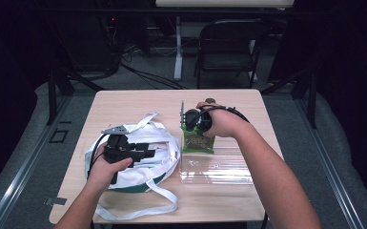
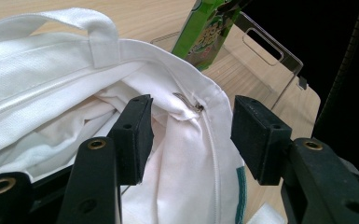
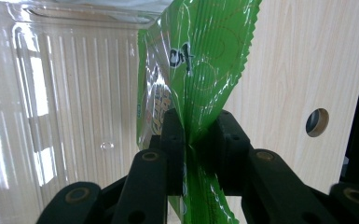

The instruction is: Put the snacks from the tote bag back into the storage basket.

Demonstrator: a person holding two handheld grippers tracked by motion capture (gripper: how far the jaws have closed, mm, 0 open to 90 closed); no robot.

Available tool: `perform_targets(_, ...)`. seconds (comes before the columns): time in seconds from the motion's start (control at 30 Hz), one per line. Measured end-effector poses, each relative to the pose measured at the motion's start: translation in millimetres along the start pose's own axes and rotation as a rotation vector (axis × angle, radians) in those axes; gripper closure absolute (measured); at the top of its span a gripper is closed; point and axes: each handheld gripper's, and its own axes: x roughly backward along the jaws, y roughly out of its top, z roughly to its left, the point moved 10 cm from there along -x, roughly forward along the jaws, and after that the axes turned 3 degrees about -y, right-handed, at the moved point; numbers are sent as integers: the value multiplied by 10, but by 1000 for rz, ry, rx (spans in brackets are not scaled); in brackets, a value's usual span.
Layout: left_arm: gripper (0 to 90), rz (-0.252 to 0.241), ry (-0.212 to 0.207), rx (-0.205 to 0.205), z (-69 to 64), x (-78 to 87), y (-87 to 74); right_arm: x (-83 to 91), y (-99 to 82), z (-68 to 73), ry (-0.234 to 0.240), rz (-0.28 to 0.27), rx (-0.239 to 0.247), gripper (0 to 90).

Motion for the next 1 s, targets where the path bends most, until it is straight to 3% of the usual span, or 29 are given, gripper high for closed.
perform_targets(0.63, 481, -2, 8, 11, 30, 26, -27, -186, -21, -2, -14, -20, -10, 754)
perform_targets(1.0, 481, 0, 4, 7, 17, 32, -22, -168, -20, -8, -14, -24, -24, 628)
